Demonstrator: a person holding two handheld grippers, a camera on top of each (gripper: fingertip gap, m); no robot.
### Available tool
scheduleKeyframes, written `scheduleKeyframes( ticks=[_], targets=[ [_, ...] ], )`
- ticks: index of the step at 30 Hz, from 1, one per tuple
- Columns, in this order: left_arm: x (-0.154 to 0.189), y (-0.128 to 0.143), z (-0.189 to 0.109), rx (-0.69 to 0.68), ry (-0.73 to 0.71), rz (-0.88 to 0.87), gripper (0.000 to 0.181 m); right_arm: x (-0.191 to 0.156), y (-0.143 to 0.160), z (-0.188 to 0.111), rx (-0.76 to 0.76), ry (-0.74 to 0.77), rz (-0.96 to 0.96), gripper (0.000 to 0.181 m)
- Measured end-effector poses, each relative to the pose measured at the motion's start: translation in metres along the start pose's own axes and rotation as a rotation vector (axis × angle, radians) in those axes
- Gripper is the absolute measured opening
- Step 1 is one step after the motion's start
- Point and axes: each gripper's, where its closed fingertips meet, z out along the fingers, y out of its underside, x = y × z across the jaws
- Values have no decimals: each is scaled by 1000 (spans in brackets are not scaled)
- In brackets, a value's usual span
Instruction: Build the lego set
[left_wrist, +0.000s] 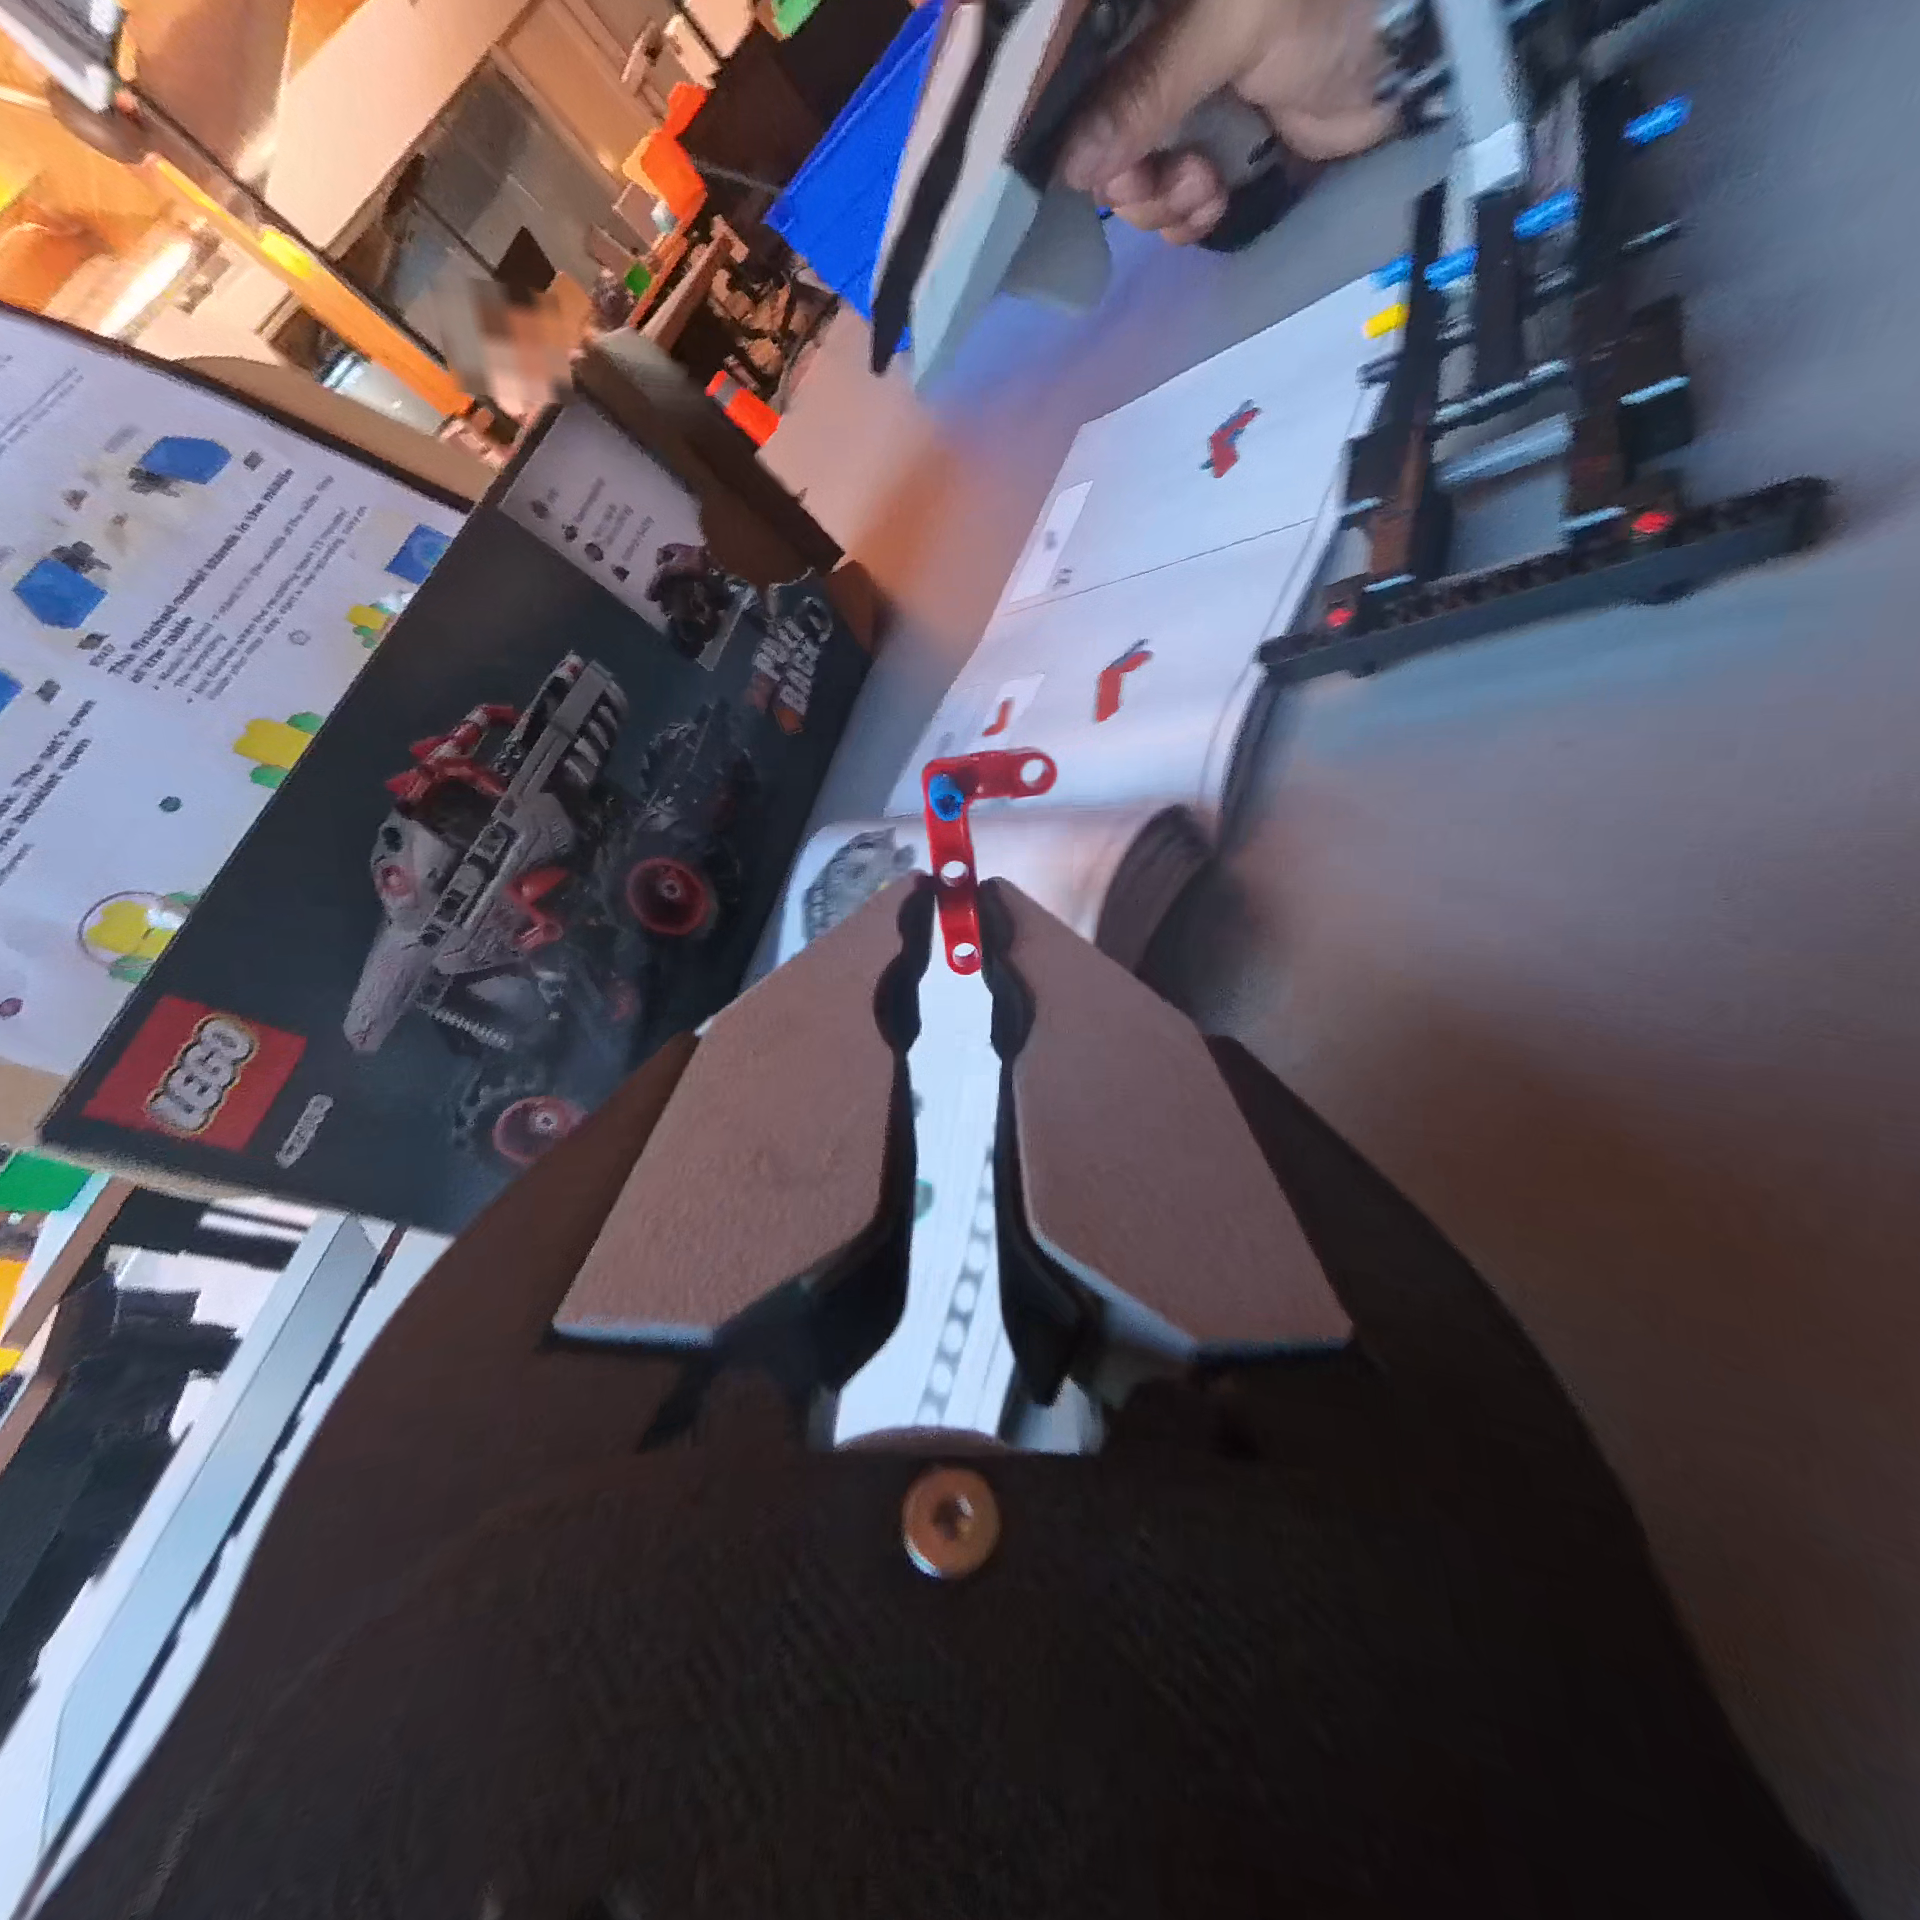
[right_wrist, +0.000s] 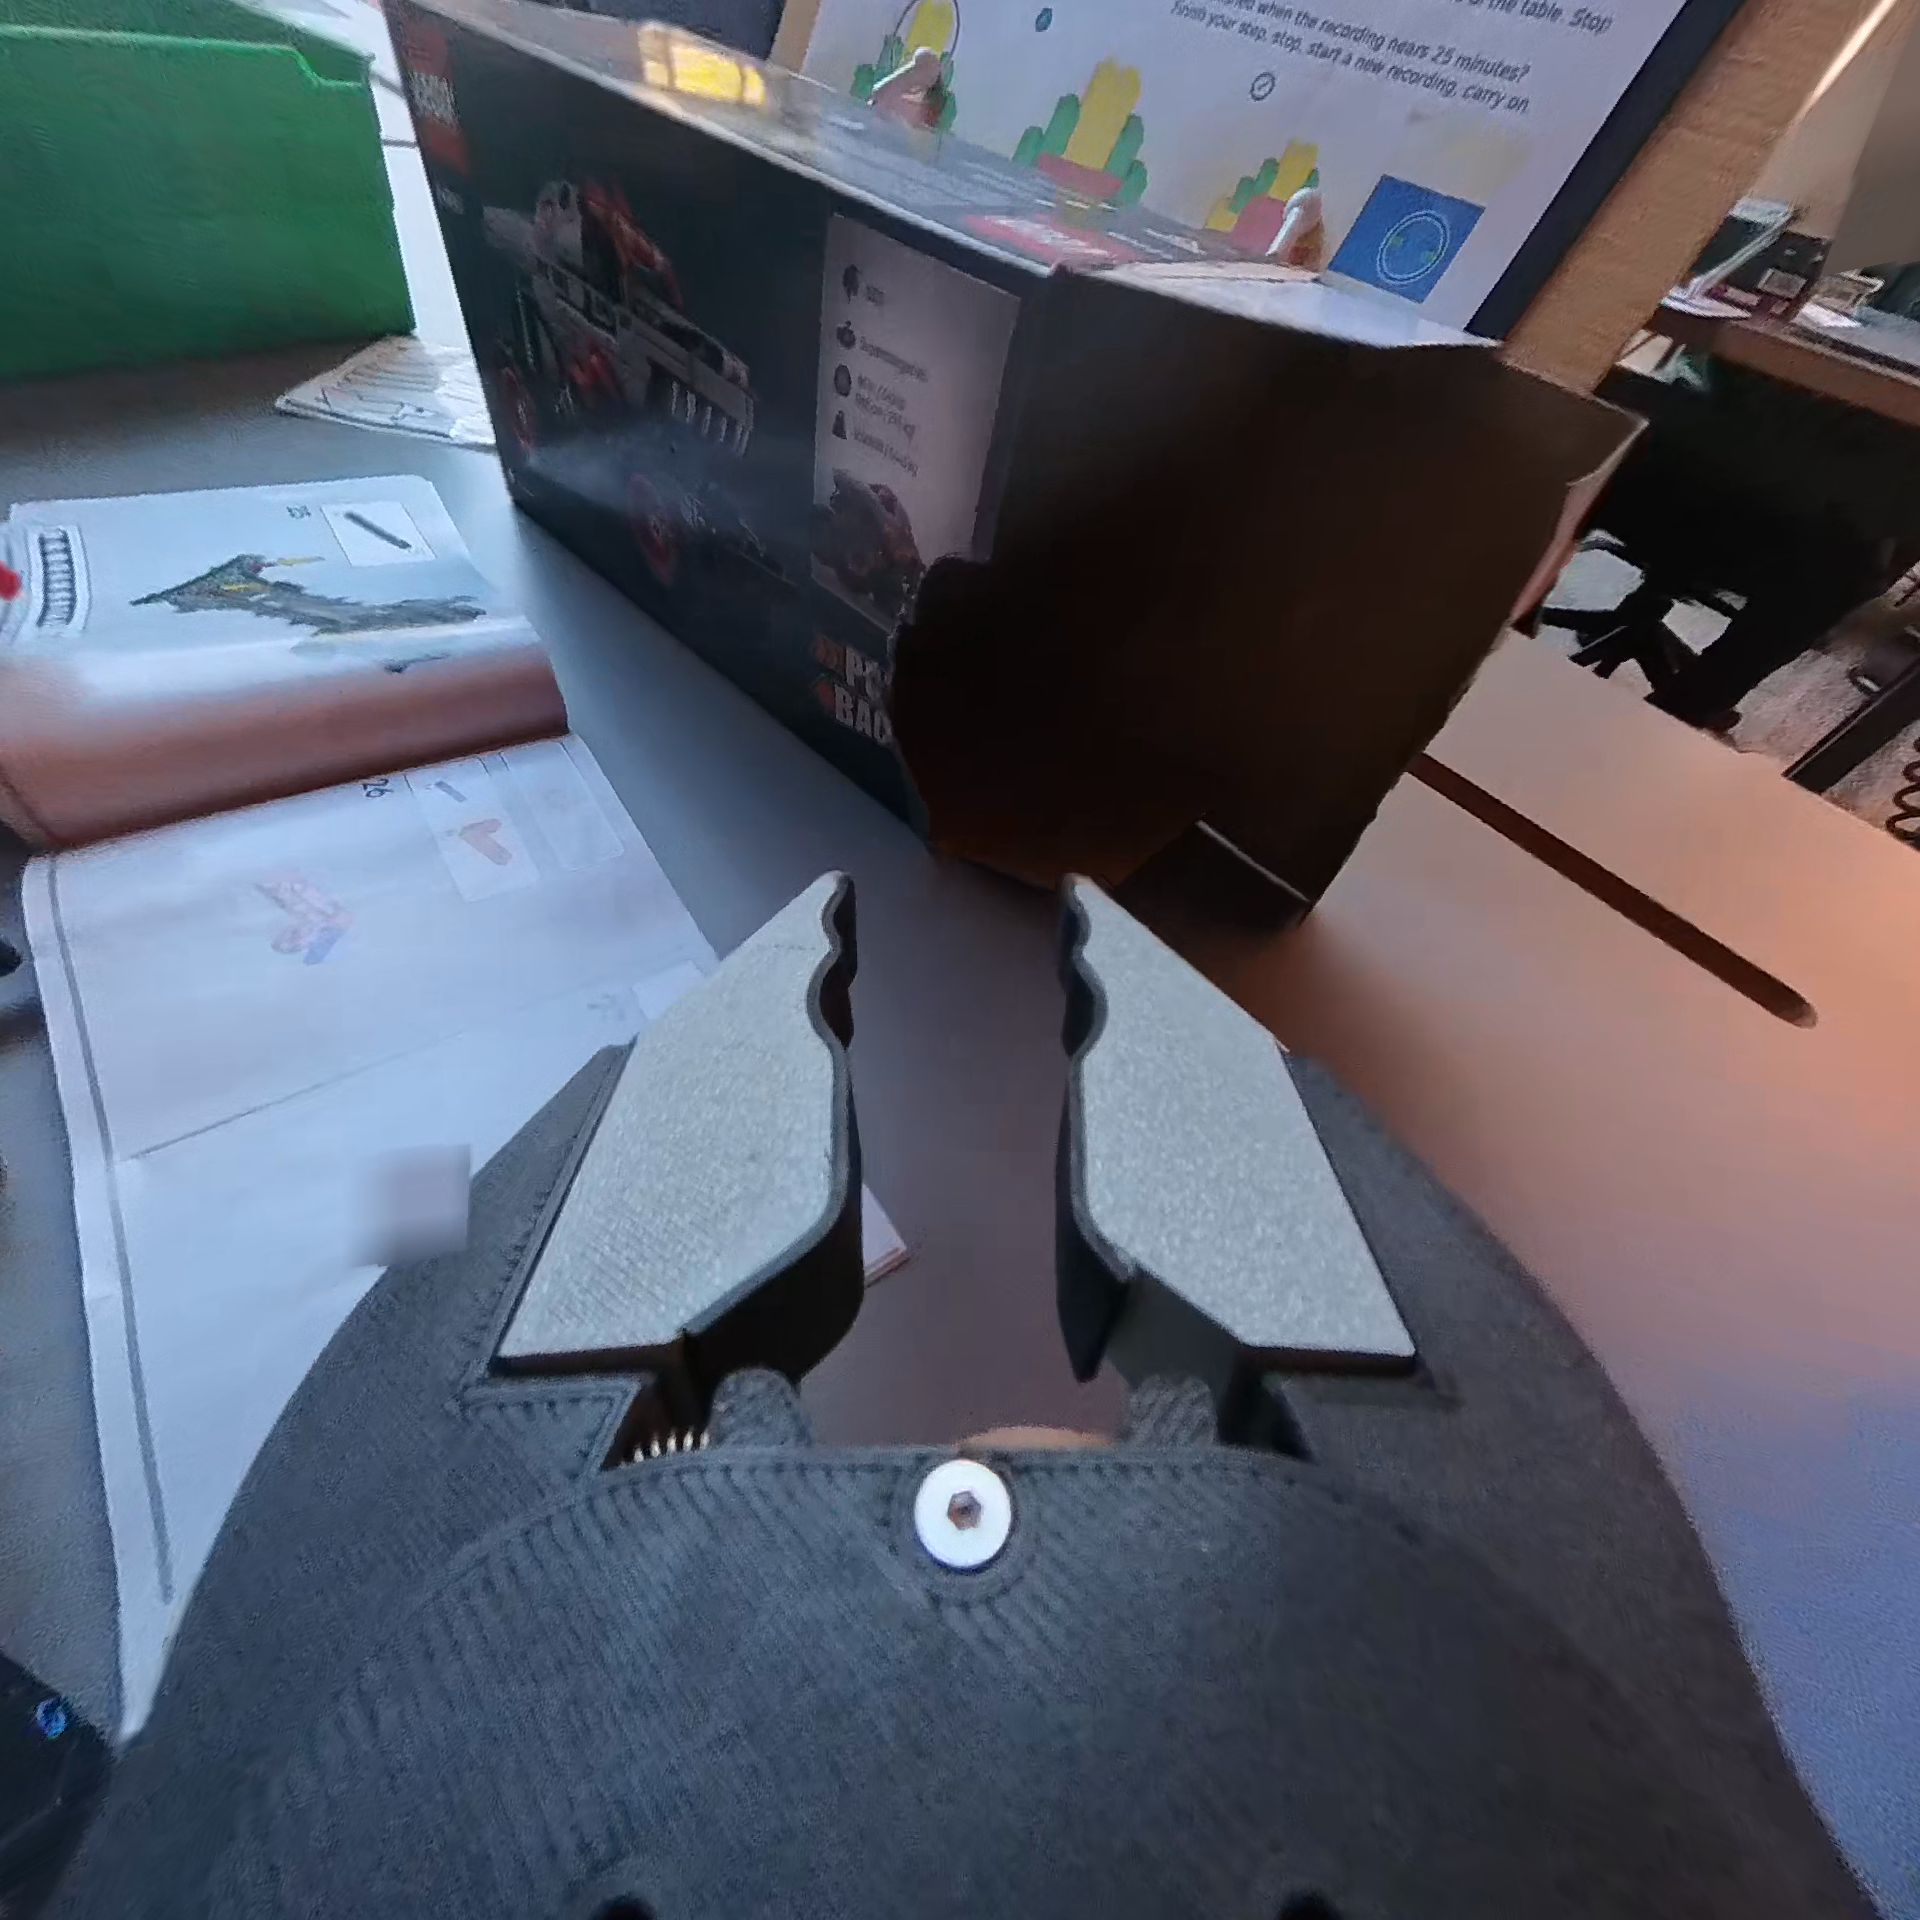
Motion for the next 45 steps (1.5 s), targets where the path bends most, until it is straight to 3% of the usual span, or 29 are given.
scheduleKeyframes(
  ticks=[4,8,14,27,45],
  targets=[
    [-25,2,-1,25,-77,-98,5,9,-7,10,29,0,24,35],
    [-32,7,3,10,-104,-91,5,8,-6,24,-2,-8,-16,35],
    [-32,9,11,-9,-100,-62,5,6,-6,27,-8,-27,-31,37],
    [-24,0,-4,48,-36,-88,5,2,-4,32,-30,-60,-30,39],
    [-18,7,-10,27,5,-113,5,-2,-16,22,66,-71,-10,36]
  ],
)
